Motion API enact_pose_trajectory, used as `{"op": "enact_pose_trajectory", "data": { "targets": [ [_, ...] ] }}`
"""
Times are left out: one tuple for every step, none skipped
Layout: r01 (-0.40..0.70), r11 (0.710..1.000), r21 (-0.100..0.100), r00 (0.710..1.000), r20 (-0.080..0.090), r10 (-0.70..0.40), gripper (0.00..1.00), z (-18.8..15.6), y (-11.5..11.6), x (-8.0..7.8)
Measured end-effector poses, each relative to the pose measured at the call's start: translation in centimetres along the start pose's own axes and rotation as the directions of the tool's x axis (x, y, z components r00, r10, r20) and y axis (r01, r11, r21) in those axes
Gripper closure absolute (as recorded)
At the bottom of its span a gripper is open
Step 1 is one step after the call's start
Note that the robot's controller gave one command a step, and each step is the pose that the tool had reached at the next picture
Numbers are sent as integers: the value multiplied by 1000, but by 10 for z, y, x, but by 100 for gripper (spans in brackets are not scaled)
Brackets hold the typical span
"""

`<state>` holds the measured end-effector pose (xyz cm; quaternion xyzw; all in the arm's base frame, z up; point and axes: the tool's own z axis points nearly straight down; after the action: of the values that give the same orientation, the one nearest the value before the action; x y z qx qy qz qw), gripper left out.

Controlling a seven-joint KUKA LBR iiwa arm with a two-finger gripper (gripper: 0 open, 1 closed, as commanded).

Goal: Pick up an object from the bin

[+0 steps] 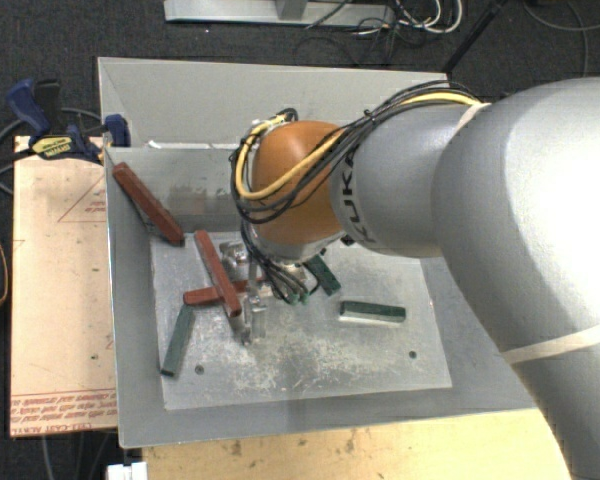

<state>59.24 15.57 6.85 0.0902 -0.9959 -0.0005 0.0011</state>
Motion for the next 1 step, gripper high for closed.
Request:
{"op": "enact_pose_trajectory", "data": {
  "targets": [
    [-1,1000,-1,1000,4,1,100,-2,0,-1]
  ]
}}
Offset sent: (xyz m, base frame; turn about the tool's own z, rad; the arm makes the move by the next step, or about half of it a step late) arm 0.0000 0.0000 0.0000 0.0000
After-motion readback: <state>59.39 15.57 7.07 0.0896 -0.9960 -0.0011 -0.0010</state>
